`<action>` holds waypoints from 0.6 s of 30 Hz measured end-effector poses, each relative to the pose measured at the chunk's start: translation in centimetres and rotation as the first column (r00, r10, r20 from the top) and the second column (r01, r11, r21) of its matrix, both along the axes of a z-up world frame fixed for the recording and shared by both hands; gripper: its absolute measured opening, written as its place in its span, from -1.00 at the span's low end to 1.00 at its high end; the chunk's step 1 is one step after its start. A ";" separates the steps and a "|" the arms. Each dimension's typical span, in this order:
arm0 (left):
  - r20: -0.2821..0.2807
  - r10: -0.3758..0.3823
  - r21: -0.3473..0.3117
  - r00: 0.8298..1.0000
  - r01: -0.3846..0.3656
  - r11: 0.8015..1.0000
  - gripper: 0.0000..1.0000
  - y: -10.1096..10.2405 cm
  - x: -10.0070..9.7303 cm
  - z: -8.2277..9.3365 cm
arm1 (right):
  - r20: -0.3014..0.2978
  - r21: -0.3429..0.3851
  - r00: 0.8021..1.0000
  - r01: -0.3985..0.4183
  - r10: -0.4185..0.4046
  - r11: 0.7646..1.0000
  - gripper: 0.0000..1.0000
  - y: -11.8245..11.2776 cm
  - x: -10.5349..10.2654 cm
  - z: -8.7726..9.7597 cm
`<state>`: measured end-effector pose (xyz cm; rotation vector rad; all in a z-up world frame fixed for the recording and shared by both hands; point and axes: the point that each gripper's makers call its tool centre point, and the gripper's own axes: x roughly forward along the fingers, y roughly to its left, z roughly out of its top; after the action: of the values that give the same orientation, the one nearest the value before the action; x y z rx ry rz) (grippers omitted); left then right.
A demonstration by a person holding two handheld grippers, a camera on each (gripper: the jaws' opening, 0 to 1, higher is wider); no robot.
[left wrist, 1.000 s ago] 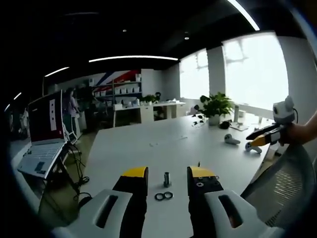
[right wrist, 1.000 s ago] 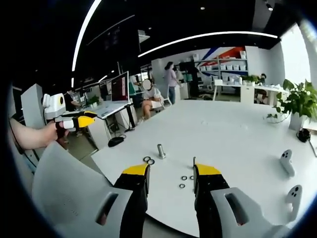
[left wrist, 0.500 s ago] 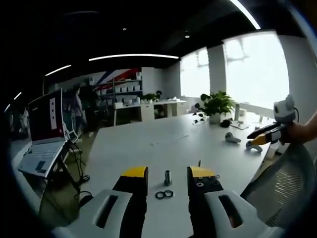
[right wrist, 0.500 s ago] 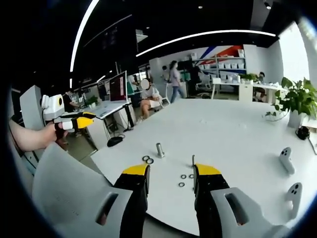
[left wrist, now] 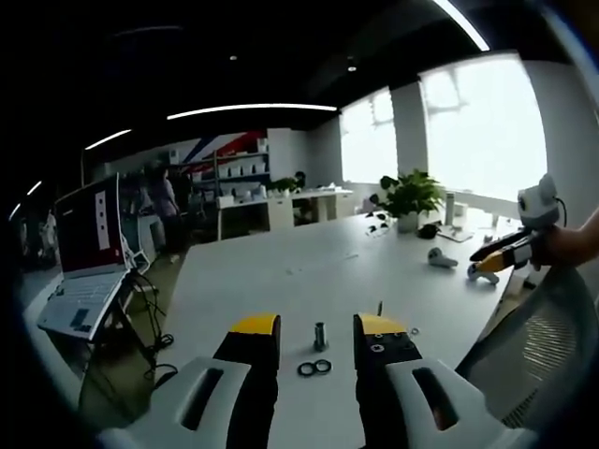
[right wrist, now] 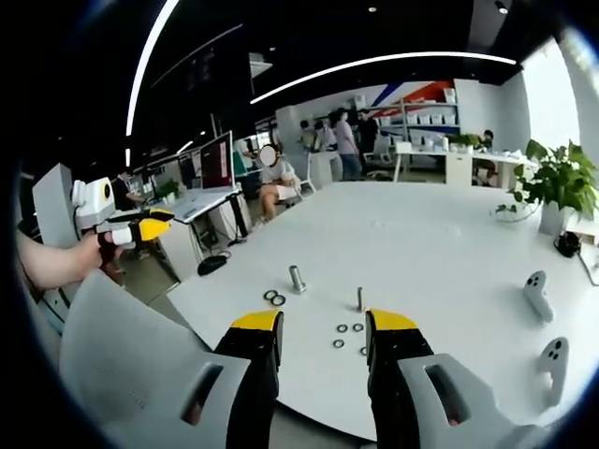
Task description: Place the washer onto the threaded stud by aligning its center hole with the stud, sliding it down to the base, and recovering from edge contact or off-axis alignment until the washer reaches the visible bottom stop.
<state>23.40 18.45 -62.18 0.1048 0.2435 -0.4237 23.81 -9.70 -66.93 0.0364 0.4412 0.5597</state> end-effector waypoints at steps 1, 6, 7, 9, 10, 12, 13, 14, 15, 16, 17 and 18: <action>-0.003 -0.001 0.000 1.000 0.001 1.000 -0.41 0.0 0.0 -0.1 | 0.000 0.001 1.000 0.001 -0.001 1.000 -0.25 0.0 0.0 0.0; -0.014 -0.006 0.006 1.000 0.006 1.000 -0.41 -0.1 0.0 -0.3 | -0.008 0.002 1.000 0.002 -0.002 1.000 -0.25 0.0 0.0 -0.1; -0.012 -0.007 0.008 1.000 0.007 1.000 -0.42 -0.1 0.0 -0.3 | -0.005 -0.003 1.000 0.003 -0.003 1.000 -0.25 0.0 0.0 -0.1; -0.008 -0.008 0.006 1.000 0.008 1.000 -0.43 -0.2 -0.1 -0.2 | -0.008 -0.001 1.000 0.003 -0.003 1.000 -0.25 0.0 -0.1 -0.1; -0.011 -0.007 0.008 1.000 0.007 1.000 -0.43 -0.2 -0.1 -0.3 | -0.008 -0.001 1.000 0.004 -0.004 1.000 -0.25 -0.1 -0.1 -0.1; -0.020 -0.006 0.010 1.000 0.007 1.000 -0.43 -0.2 0.0 -0.5 | -0.012 0.004 1.000 0.006 -0.006 1.000 -0.25 -0.1 -0.1 -0.2; -0.019 -0.007 0.011 1.000 0.007 1.000 -0.43 -0.1 0.0 -0.5 | -0.013 0.004 1.000 0.005 -0.005 1.000 -0.25 -0.1 -0.1 -0.2; -0.018 -0.007 0.012 1.000 0.007 1.000 -0.43 -0.1 0.0 -0.5 | -0.012 0.002 1.000 0.003 -0.003 1.000 -0.25 -0.1 -0.1 -0.2; -0.020 -0.006 0.014 1.000 0.006 1.000 -0.43 -0.1 0.0 -0.5 | -0.011 0.001 1.000 0.001 -0.001 1.000 -0.25 0.0 -0.1 -0.2; -0.024 -0.003 0.015 1.000 0.003 1.000 -0.43 -0.1 0.0 -0.6 | -0.010 0.001 1.000 -0.002 0.002 1.000 -0.25 0.0 -0.1 -0.2; -0.027 -0.001 0.014 1.000 0.001 1.000 -0.43 0.0 0.0 -0.6 | -0.012 0.001 1.000 -0.004 0.004 1.000 -0.25 0.1 -0.1 -0.2; -0.028 0.001 0.011 1.000 -0.001 1.000 -0.43 0.0 0.0 -0.6 | -0.015 0.003 1.000 -0.007 0.007 1.000 -0.24 0.1 -0.1 -0.3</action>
<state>23.42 18.44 -62.83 0.1094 0.2739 -0.4227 23.66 -9.58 -67.21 0.0416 0.4549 0.5667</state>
